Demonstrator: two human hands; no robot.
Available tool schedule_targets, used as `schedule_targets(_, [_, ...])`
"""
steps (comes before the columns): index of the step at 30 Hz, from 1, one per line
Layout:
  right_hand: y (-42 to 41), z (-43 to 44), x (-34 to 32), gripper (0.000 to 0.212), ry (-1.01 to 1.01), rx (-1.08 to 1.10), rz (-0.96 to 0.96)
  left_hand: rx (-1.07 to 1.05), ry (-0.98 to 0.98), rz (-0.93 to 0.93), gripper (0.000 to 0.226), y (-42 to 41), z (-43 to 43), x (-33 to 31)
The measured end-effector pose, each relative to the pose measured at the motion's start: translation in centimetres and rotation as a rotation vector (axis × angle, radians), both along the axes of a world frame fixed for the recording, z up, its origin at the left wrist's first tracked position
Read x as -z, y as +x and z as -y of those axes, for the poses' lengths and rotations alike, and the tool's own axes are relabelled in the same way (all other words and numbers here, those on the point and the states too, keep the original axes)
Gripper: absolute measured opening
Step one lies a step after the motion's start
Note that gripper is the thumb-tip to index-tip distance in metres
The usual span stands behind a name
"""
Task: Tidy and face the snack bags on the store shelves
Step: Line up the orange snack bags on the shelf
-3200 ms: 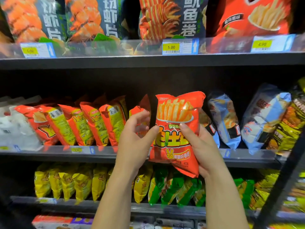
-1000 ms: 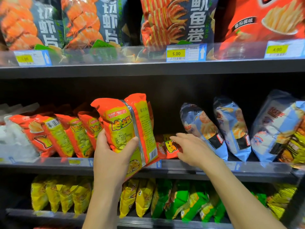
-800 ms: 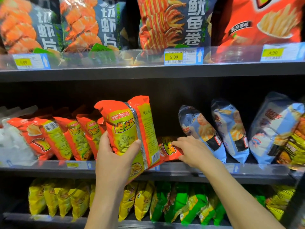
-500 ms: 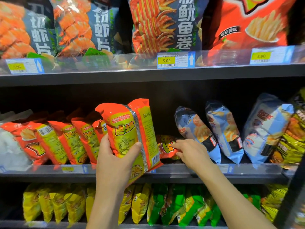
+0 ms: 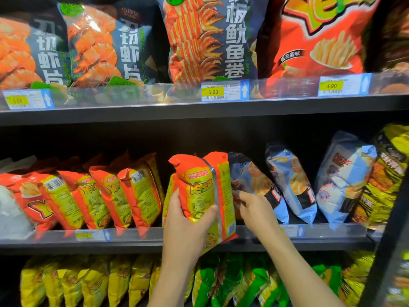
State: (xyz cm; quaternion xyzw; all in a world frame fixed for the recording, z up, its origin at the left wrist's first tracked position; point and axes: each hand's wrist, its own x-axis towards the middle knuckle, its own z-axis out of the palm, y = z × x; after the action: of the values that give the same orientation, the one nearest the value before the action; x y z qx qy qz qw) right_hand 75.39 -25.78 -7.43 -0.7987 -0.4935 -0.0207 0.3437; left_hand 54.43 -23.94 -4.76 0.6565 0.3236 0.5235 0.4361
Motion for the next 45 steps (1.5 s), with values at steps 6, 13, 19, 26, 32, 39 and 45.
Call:
schedule_targets(6, [0.5,-0.5,0.6,0.027,0.118,-0.007,-0.165,0.074,-0.059,0.071,0.058,2.7,-1.3,-0.5])
schedule_targets(13, [0.8,-0.5,0.4,0.028,0.142,-0.005,-0.216,0.101,-0.05,0.072,0.057,3.4,-2.6,-0.2])
schedule_targets(19, [0.6,-0.8,0.5,0.028,0.19,-0.003,-0.205,0.088,-0.066,0.117,0.055,3.0,-3.2,0.3])
schedule_targets(26, [0.4,-1.0,0.5,0.032,0.239,0.033,-0.173,0.082,-0.05,0.156,0.051,2.1,-3.8,0.3])
schedule_targets(32, [0.2,-1.2,0.4,0.032,0.238,0.042,-0.184,0.08,-0.039,0.156,0.052,1.9,-4.2,0.2])
schedule_targets(39, [0.6,-1.1,0.5,0.033,0.269,0.053,-0.205,0.039,-0.048,0.167,0.054,2.0,-5.0,0.7])
schedule_targets(45, [0.6,-0.7,0.6,0.033,0.321,0.069,-0.251,-0.075,-0.005,0.128,0.069,2.8,-6.1,1.4])
